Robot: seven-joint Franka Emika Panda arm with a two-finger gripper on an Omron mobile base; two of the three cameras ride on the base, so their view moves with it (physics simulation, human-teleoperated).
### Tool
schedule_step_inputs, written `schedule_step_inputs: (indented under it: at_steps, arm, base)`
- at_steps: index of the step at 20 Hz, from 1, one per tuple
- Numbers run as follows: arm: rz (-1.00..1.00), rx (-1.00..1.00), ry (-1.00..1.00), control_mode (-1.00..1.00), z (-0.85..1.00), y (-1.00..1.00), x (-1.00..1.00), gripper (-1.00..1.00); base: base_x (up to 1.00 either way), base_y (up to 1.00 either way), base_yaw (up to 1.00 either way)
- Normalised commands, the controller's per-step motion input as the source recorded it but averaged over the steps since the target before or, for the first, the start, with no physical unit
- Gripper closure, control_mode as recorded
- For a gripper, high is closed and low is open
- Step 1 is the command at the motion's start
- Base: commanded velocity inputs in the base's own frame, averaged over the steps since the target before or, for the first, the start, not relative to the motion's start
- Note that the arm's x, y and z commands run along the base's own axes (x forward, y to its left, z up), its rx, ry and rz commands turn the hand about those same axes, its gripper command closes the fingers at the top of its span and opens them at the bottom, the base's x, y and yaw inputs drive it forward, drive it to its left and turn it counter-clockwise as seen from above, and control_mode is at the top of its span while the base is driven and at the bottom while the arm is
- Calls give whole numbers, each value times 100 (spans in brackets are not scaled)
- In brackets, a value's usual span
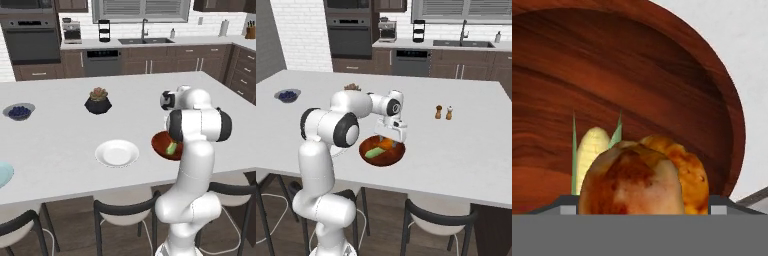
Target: Pick the chicken drumstick and corn from their plates and place them in the bowl. Then put the bowl in the fridge.
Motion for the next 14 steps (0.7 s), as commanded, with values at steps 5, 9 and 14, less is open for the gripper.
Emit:
schedule_step_inputs:
  at_steps: [5,9,14]
  arm:
    - [0,0,-12,-100,-4,7,45,100]
    - [0,0,-1,-100,-3,0,17,-100]
    - [0,0,0,-100,0,-4,4,-100]
  base:
    - [0,0,0]
    - [0,0,0]
    - [0,0,0]
